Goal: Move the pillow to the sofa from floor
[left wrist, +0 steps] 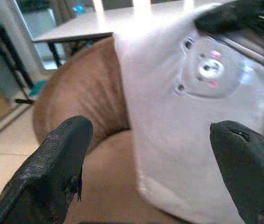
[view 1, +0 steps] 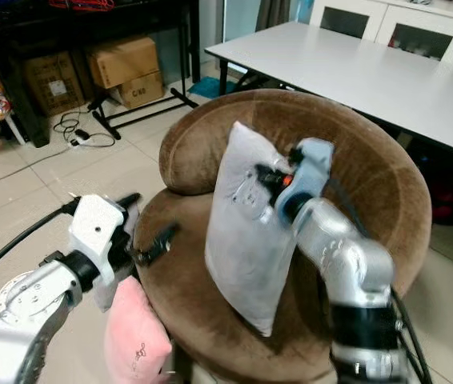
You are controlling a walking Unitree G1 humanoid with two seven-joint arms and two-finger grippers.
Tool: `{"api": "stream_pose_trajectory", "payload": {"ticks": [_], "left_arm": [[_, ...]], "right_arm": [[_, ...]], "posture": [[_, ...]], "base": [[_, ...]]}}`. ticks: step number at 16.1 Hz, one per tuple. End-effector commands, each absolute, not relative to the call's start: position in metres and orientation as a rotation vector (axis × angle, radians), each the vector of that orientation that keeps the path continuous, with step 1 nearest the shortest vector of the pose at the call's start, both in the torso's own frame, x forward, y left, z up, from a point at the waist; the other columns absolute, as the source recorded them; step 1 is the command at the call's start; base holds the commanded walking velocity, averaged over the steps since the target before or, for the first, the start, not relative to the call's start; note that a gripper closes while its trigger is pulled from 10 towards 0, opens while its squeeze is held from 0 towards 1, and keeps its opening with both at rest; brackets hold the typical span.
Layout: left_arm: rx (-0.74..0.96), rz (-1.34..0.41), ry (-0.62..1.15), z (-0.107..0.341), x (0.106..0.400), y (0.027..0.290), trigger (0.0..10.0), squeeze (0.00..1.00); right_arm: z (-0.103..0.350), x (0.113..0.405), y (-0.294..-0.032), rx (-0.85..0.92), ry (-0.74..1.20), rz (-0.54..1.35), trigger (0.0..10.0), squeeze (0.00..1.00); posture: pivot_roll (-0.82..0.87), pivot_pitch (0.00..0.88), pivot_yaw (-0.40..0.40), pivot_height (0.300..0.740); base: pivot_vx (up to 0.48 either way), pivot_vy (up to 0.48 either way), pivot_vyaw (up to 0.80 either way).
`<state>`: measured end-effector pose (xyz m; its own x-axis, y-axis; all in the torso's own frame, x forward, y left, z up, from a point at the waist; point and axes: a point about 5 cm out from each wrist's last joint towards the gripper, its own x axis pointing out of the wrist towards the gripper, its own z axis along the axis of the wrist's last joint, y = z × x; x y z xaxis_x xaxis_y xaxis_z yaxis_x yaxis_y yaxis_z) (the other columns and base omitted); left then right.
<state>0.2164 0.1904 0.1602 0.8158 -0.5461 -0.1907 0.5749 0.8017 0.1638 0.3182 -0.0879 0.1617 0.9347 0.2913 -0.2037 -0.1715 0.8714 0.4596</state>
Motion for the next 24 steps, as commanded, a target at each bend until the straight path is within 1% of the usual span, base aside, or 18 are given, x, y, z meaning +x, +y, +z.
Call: {"api": "stream_pose_trajectory", "payload": {"ticks": [1, 3, 5, 6, 9, 10, 12, 16, 19, 22, 23, 24], "left_arm": [[0.213, -0.639, 0.159, 0.161, 0.214, 0.19, 10.0, 0.0], [0.193, -0.672, 0.189, 0.16, 0.212, 0.191, 10.0, 0.0], [0.183, -0.71, 0.228, 0.161, 0.207, 0.194, 10.0, 0.0], [0.182, -0.724, 0.241, 0.161, 0.205, 0.194, 10.0, 0.0], [0.176, -0.735, 0.256, 0.161, 0.204, 0.193, 10.0, 0.0], [0.173, -0.743, 0.27, 0.16, 0.203, 0.193, 10.0, 0.0], [0.163, -0.752, 0.294, 0.159, 0.201, 0.195, 10.0, 0.0], [0.163, -0.758, 0.302, 0.159, 0.198, 0.196, 10.0, 0.0], [0.163, -0.766, 0.299, 0.161, 0.199, 0.195, 10.0, 0.0], [0.153, -0.781, 0.301, 0.162, 0.199, 0.193, 10.0, 0.0], [0.149, -0.786, 0.304, 0.162, 0.199, 0.192, 10.0, 0.0], [0.13, -0.804, 0.312, 0.162, 0.197, 0.191, 10.0, 0.0]], "right_arm": [[0.173, 0.328, -0.093, 0.567, 0.219, 0.23, 10.0, 0.0], [0.16, 0.338, -0.107, 0.624, 0.28, 0.176, 10.0, 0.0], [0.145, 0.351, -0.125, 0.7, 0.342, 0.079, 10.0, 0.0], [0.133, 0.362, -0.141, 0.738, 0.343, -0.034, 10.0, 0.0], [0.124, 0.371, -0.155, 0.834, 0.303, -0.066, 10.0, 0.0], [0.116, 0.371, -0.161, 0.837, 0.304, -0.074, 10.0, 0.0], [0.102, 0.369, -0.183, 0.793, 0.292, -0.153, 10.0, 0.0], [0.101, 0.366, -0.219, 0.827, 0.181, -0.27, 10.0, 0.0], [0.104, 0.366, -0.231, 0.791, 0.149, -0.292, 10.0, 0.0], [0.1, 0.365, -0.231, 0.665, 0.171, -0.272, 10.0, 0.0], [0.1, 0.365, -0.231, 0.655, 0.173, -0.272, 10.0, 0.0], [0.1, 0.364, -0.232, 0.614, 0.174, -0.277, 10.0, 0.54]], "posture": [[0.09, 0.0, -0.016, 0.74], [0.09, 0.0, -0.016, 0.74], [0.09, 0.0, -0.013, 0.74], [0.1, 0.0, -0.013, 0.74], [0.11, 0.0, -0.013, 0.74], [0.11, 0.0, -0.013, 0.74], [0.12, 0.0, -0.017, 0.74], [0.12, 0.0, -0.015, 0.74], [0.11, 0.0, -0.013, 0.74], [0.11, 0.0, -0.013, 0.74], [0.11, 0.0, -0.013, 0.74], [0.11, 0.0, -0.013, 0.74]], "base": [[0.0, 0.0, 0.0], [0.0, 0.0, 0.0], [0.0, 0.0, 0.0], [0.0, 0.0, 0.0], [0.0, 0.0, 0.0], [0.0, 0.0, 0.0], [0.0, 0.0, 0.0], [0.0, 0.0, 0.0], [0.0, 0.0, 0.0], [0.0, 0.0, 0.0], [0.0, 0.0, 0.0], [0.0, 0.0, 0.0]]}}
